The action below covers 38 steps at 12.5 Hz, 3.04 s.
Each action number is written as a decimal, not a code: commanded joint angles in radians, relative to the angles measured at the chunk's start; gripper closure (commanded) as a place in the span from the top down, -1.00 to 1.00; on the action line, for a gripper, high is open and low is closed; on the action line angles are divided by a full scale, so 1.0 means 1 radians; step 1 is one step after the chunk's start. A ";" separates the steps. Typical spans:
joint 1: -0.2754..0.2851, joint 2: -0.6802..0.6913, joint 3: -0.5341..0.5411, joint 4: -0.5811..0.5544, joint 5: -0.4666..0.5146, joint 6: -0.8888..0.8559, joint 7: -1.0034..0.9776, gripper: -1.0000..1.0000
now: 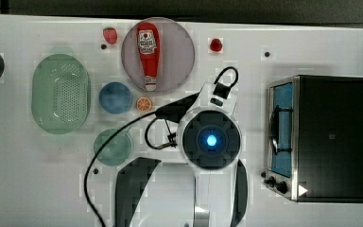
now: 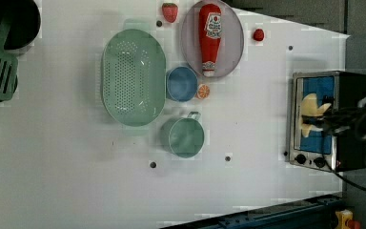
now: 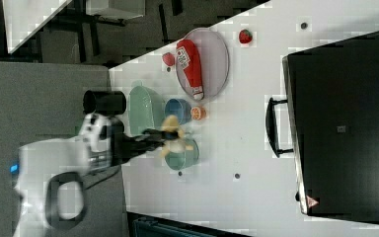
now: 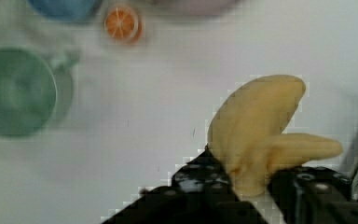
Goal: Pick Banana and place it in mug.
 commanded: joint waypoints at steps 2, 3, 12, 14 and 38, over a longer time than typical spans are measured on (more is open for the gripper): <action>0.042 0.026 0.113 -0.037 0.024 -0.059 0.190 -0.36; 0.048 0.026 0.148 -0.037 0.040 -0.059 0.248 -0.36; 0.061 0.165 0.406 -0.040 0.132 0.095 0.717 -0.36; 0.061 0.230 0.427 -0.042 0.130 0.168 0.764 -0.36; 0.030 -0.063 0.059 0.106 0.037 -0.125 0.799 1.00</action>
